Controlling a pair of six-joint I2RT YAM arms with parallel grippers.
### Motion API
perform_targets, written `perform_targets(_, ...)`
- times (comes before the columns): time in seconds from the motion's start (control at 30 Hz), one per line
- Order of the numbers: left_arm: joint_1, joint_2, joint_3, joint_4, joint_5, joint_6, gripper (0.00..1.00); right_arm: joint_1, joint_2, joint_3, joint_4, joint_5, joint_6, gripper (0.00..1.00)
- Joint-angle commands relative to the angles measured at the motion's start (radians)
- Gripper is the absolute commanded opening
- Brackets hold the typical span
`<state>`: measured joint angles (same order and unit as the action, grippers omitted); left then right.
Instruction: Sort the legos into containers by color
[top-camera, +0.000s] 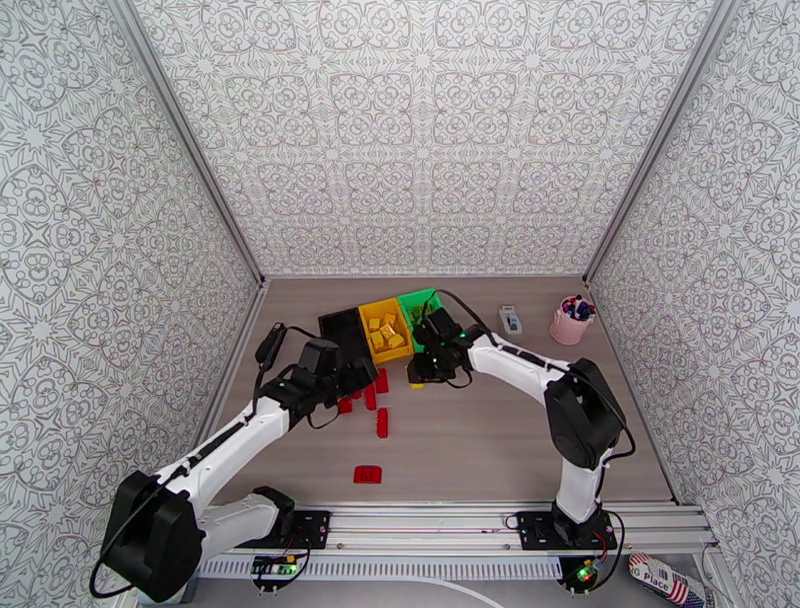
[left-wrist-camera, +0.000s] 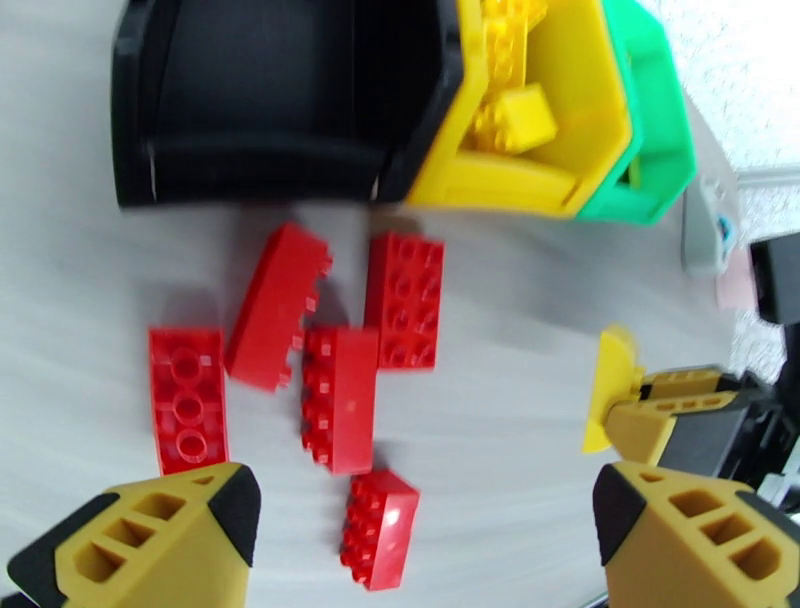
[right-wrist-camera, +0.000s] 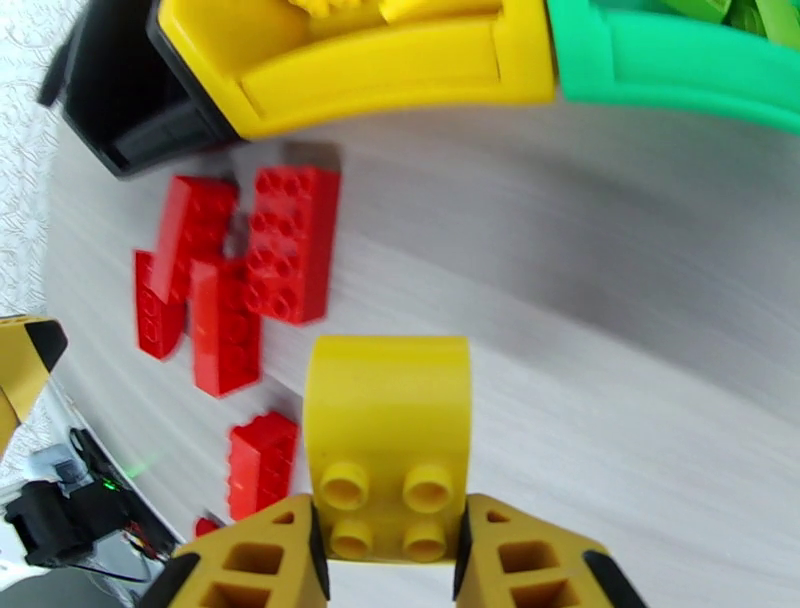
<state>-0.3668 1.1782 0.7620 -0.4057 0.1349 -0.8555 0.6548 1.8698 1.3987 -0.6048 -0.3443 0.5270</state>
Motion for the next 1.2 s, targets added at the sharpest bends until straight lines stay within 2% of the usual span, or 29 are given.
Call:
perform_targets(0.0, 0.04, -0.005, 0.042, 0.004, 0.027, 0.044, 0.93, -0.018, -0.012, 0.019, 0.072, -0.071, 0.057, 0.3)
perform_targets(0.17, 0.063, -0.027, 0.056, -0.037, 0.006, 0.068, 0.94, -0.033, 0.04, 0.091, 0.135, -0.106, 0.108, 0.32)
perform_targets(0.33, 0.06, -0.04, 0.052, -0.101, -0.015, 0.079, 0.93, -0.05, 0.156, 0.245, 0.176, -0.136, 0.163, 0.34)
perform_targets(0.53, 0.023, -0.08, 0.031, -0.181, -0.059, 0.08, 0.93, -0.064, 0.314, 0.487, 0.147, -0.159, 0.207, 0.63)
perform_targets(0.63, 0.002, -0.097, 0.028, -0.22, -0.083, 0.079, 0.93, -0.066, 0.336, 0.542, 0.13, -0.16, 0.211, 0.71)
perform_targets(0.77, -0.029, -0.097, 0.026, -0.262, -0.114, 0.08, 0.93, -0.066, 0.295, 0.515, 0.123, -0.161, 0.191, 0.72)
perform_targets(0.93, -0.086, -0.075, 0.014, -0.28, -0.155, 0.067, 0.92, -0.066, 0.162, 0.375, 0.116, -0.116, 0.14, 0.7)
perform_targets(1.17, -0.196, -0.027, 0.023, -0.316, -0.233, 0.037, 0.89, -0.066, -0.018, 0.174, 0.012, 0.011, 0.041, 0.71)
